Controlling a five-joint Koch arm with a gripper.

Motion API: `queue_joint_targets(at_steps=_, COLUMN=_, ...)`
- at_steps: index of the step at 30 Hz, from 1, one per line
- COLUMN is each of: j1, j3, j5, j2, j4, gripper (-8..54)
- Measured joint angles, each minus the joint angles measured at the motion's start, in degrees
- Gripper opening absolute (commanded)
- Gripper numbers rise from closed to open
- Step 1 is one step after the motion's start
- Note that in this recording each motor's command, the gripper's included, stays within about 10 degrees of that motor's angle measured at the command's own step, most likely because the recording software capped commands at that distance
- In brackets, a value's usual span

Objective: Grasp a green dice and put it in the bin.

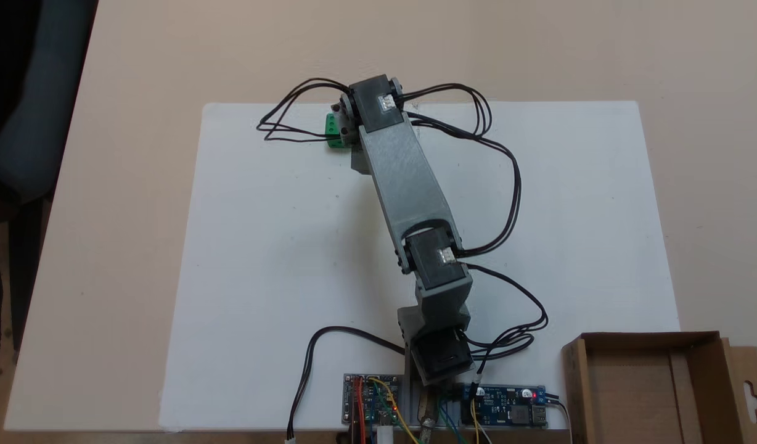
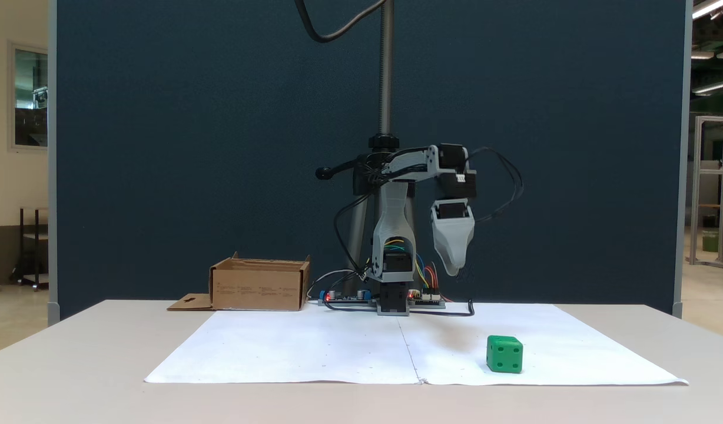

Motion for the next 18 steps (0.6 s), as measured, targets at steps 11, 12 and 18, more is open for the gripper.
queue_joint_targets(at_steps=11, j1=-0.1, j3=-19.8, j5=1.9, j2=-17.3, j4=0.6, gripper=42.2)
queue_joint_targets(at_steps=12, j1=0.0, j3=-21.7, j5=1.9, j2=-18.9, j4=0.9, gripper=42.2)
queue_joint_targets(at_steps=18, j1=-0.5, j3=-24.2, j5=3.5, j2=-24.2, j4=1.0, gripper=42.2)
